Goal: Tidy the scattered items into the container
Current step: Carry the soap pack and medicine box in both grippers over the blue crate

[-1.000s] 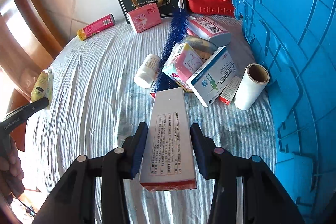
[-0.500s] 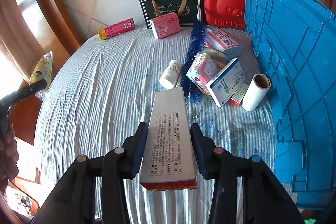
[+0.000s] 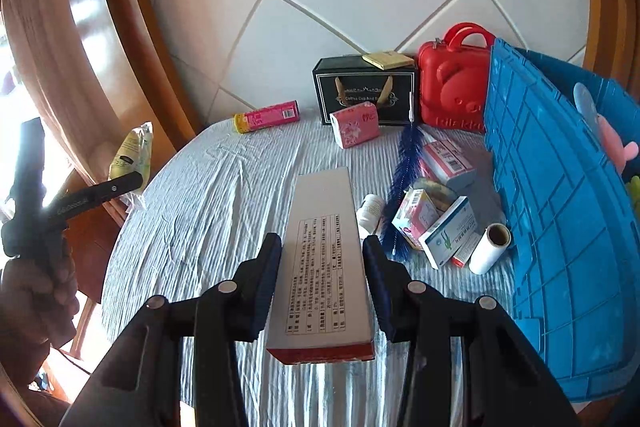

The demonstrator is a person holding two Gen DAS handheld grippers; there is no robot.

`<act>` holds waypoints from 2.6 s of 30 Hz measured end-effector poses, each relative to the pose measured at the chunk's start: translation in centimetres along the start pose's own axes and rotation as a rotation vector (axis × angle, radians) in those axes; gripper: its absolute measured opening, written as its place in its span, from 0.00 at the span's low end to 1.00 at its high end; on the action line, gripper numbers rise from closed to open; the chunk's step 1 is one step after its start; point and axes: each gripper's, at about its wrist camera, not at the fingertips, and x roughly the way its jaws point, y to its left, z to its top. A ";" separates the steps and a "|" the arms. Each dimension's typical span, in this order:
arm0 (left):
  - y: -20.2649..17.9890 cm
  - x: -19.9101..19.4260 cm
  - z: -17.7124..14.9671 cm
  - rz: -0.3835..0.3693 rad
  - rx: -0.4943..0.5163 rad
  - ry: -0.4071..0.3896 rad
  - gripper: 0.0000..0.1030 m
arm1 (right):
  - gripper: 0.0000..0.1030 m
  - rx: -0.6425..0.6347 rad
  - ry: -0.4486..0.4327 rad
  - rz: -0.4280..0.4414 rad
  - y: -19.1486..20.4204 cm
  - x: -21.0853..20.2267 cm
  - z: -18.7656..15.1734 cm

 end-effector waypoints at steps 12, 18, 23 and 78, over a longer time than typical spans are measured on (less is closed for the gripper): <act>-4.0 -3.6 2.6 0.001 0.050 -0.098 0.24 | 0.40 -0.024 -0.120 0.095 0.2 -5.0 3.0; -6.8 -4.7 3.7 0.014 0.058 -0.137 0.24 | 0.40 -0.043 -0.153 0.125 -1.8 -7.1 3.9; -9.3 -5.6 4.5 0.019 0.063 -0.173 0.24 | 0.40 -0.048 -0.180 0.145 -3.6 -8.9 4.7; -47.7 2.1 8.8 -0.308 0.393 -0.159 0.24 | 0.40 0.271 -0.378 -0.105 -34.4 -24.3 -1.1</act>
